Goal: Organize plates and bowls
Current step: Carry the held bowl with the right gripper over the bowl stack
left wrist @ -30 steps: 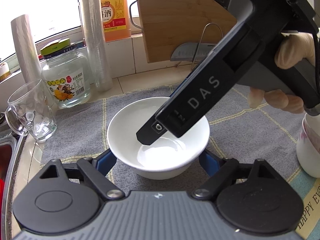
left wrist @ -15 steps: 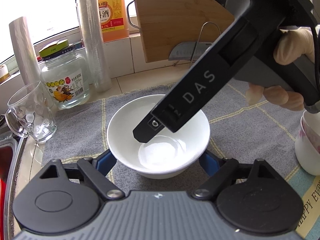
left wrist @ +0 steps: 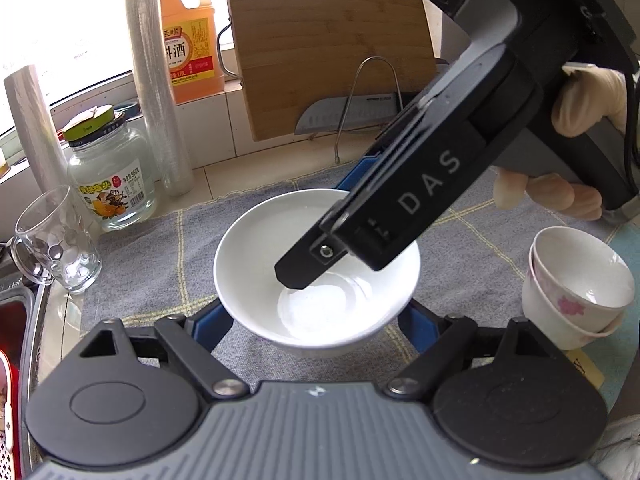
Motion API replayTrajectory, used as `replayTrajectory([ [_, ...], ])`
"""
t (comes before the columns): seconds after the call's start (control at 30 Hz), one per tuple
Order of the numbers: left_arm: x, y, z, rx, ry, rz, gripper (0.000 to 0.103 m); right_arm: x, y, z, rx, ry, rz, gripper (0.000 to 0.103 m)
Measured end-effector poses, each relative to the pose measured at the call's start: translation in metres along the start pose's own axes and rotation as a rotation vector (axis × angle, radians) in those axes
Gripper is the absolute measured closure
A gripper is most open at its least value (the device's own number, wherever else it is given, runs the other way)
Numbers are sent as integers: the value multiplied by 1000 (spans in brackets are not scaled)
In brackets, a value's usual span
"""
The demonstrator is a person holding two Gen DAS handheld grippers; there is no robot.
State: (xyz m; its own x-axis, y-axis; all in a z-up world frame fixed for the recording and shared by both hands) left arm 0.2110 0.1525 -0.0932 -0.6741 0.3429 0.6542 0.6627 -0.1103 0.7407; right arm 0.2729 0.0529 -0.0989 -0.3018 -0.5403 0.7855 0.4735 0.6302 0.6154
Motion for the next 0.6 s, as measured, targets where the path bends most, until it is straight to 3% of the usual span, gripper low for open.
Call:
replayTrajectory([
  [0.6,41,1,-80,-80,-99,9,15,94,-52,19,-41,-53,-69,28],
])
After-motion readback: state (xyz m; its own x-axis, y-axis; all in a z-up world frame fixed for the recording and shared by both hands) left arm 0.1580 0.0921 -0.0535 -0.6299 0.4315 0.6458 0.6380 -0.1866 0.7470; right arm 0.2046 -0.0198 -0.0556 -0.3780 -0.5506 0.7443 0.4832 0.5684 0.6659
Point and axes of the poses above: each gripper's, at about its wrist camera, not at the fingertips, and x roughly against the way its jaws point, z to its left, y to its top, the point moved 6 cm from there along -x, roughly the way its jaws point, and after that the axes turned 13 degrees about x, right-handed, at the moved point
